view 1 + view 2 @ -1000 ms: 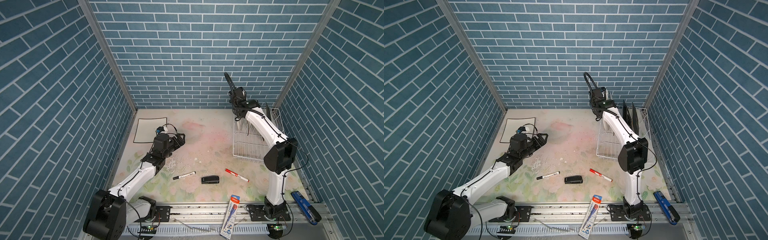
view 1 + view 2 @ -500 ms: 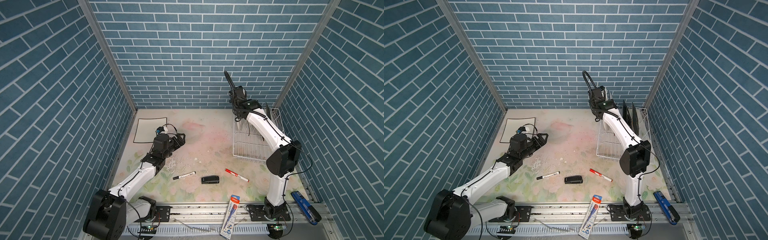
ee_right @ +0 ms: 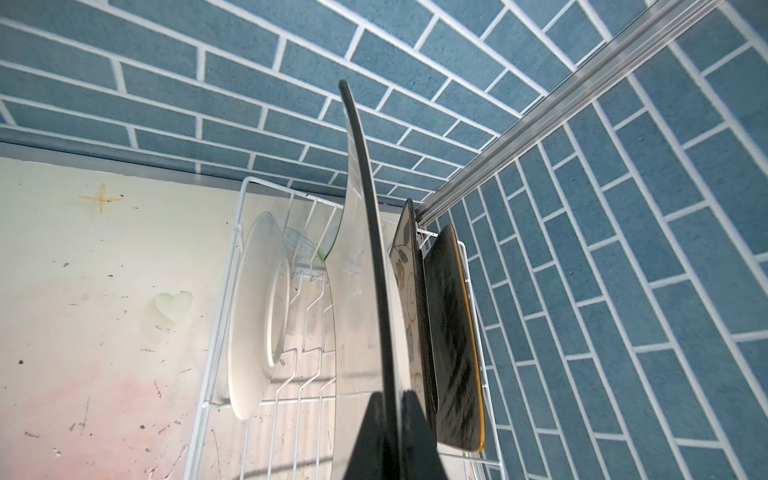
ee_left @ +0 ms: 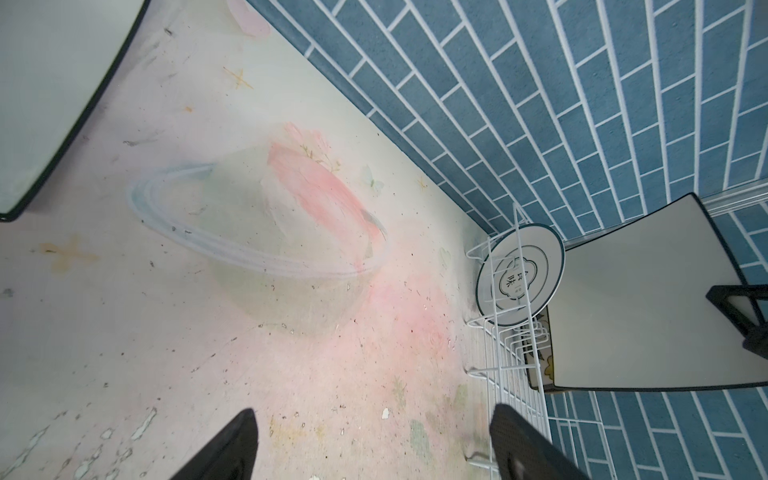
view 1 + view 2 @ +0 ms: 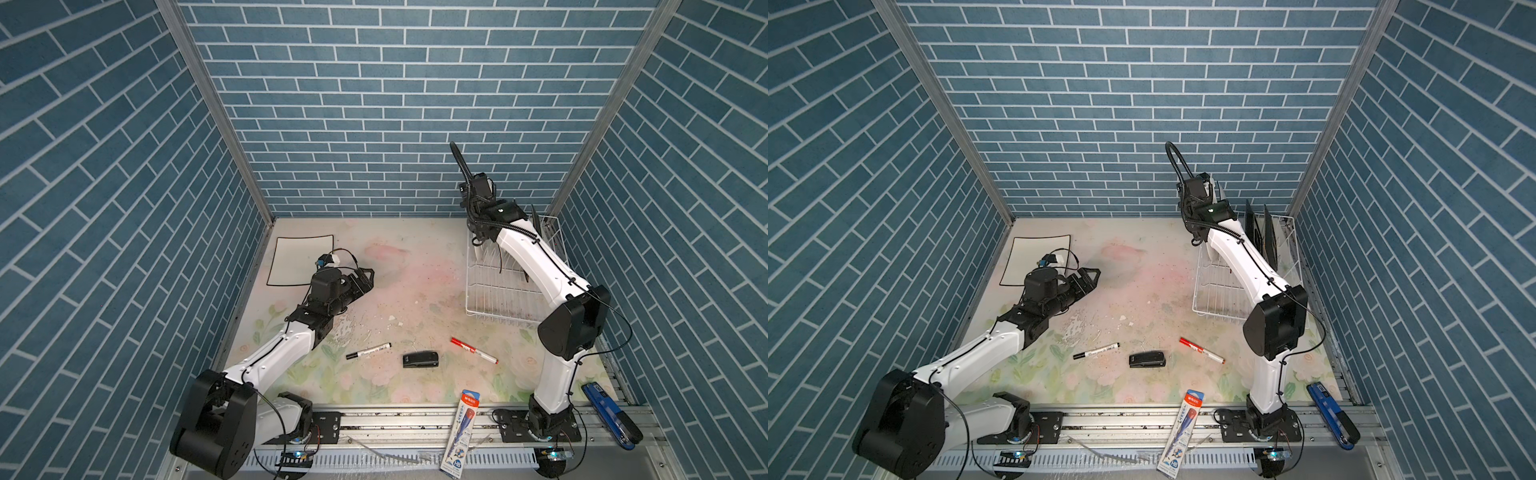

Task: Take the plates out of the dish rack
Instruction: 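Close the right gripper on the white square plate's edge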

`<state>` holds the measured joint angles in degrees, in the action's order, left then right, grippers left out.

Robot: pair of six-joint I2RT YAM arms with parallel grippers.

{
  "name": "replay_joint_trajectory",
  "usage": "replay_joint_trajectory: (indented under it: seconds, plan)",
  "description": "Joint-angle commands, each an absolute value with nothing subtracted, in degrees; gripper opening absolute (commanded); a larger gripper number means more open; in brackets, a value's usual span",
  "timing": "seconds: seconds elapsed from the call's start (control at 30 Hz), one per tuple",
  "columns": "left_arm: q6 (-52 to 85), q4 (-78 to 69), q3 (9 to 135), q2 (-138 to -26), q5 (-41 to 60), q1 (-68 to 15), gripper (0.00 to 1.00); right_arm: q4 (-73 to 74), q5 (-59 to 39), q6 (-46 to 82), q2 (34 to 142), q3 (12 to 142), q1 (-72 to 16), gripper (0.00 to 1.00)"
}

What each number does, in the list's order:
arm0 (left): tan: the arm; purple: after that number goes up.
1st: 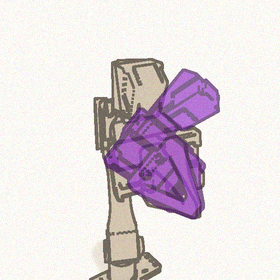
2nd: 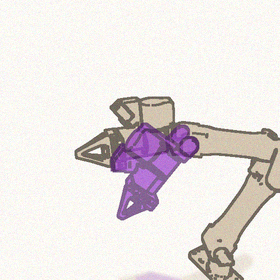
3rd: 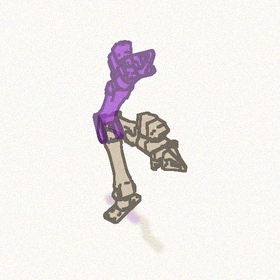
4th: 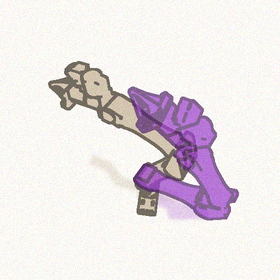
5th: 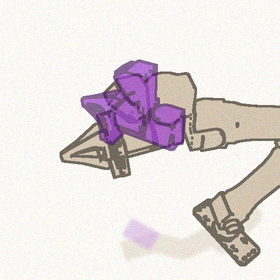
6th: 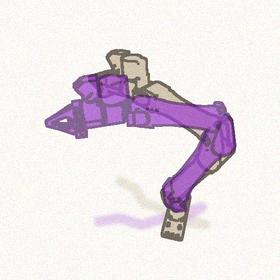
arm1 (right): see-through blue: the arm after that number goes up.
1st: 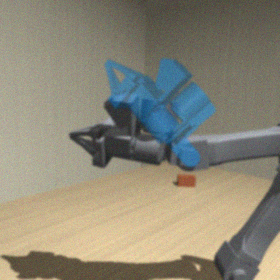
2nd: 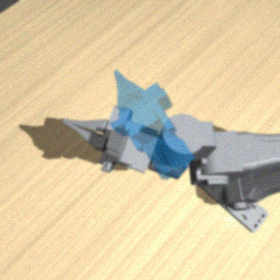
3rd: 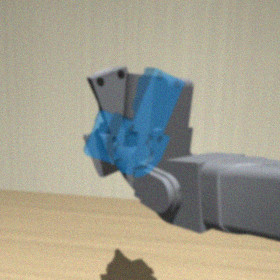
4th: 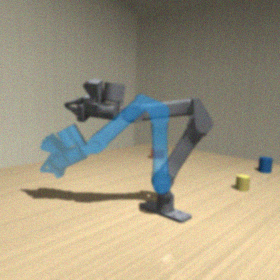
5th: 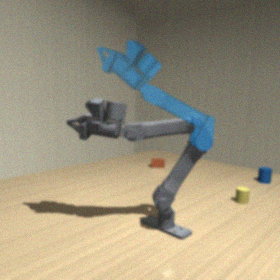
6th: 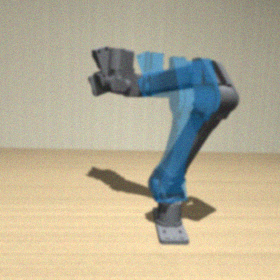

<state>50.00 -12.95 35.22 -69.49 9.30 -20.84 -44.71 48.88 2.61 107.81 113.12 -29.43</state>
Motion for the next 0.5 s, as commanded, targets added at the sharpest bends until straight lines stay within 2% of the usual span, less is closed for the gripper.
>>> replay_joint_trajectory:
  seconds: [0.0, 0.47]
  plan:
    - [50.19, -15.05, 36.17, -70.54, 9.81, -21.72, 0.89, -39.31, 54.43, 0.88, 101.58, 112.42, -30.43, 0.0]
    - [50.71, -16.25, 37.44, -72.42, 9.75, -23.23, 0.89, -43.08, 50.8, 3.72, 95.33, 111.65, -30.67, 0.0]
